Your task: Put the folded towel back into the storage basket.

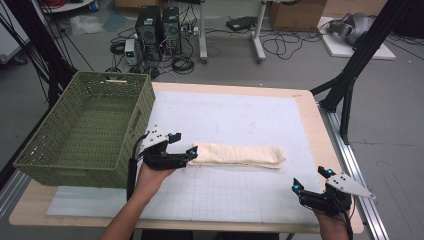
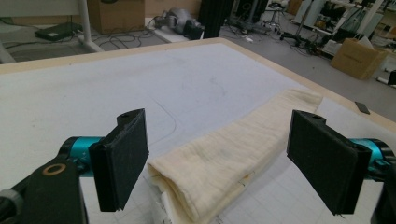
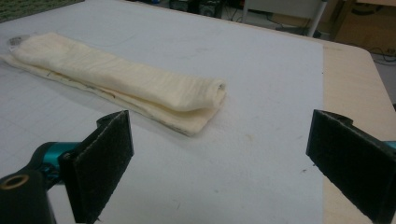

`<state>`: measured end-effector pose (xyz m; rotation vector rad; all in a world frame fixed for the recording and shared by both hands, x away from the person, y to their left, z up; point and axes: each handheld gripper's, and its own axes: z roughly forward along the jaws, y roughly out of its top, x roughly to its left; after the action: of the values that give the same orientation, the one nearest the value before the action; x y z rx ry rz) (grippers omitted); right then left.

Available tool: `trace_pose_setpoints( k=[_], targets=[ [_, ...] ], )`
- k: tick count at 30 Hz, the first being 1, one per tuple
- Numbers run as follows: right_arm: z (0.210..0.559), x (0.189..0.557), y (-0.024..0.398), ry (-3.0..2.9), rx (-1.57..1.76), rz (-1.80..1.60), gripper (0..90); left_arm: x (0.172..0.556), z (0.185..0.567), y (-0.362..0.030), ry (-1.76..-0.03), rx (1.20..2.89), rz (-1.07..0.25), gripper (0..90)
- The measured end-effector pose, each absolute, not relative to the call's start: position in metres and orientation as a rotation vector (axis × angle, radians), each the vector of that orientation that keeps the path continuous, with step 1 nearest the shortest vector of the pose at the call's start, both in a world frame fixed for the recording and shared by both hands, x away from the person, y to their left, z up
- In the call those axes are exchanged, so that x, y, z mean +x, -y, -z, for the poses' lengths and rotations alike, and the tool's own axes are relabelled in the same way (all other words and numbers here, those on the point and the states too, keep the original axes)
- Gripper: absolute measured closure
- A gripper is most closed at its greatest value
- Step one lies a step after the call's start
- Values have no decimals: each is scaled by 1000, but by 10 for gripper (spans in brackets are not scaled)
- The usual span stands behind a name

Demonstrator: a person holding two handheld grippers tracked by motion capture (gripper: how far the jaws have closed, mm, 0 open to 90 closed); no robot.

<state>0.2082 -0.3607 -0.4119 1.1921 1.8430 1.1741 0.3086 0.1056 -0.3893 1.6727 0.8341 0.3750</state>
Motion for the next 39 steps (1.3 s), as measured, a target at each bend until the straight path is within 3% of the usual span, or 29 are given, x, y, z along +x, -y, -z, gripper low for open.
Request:
trace_pose_setpoints(
  k=[16,29,32,37,38,39],
  targets=[
    [412,210,359,-1854,1189,-1173,58,335,412,-86,-962,1768,-350,235],
    [414,212,360,-1862,1189,-1168,58,348,440,-70,-1035,1974,-349,359],
    [414,212,360,-1861,1193,-1169,58,348,444,-66,-1016,2030,-340,420],
    [414,212,360,-1865,1194,-1165,58,344,445,-61,-951,2082,-367,619],
    [414,212,360,-1865,1194,-1165,58,344,445,-60,-943,2084,-369,619],
    [414,212,360,-1866,1196,-1163,58,343,446,-59,-938,2079,-365,687]
  ],
)
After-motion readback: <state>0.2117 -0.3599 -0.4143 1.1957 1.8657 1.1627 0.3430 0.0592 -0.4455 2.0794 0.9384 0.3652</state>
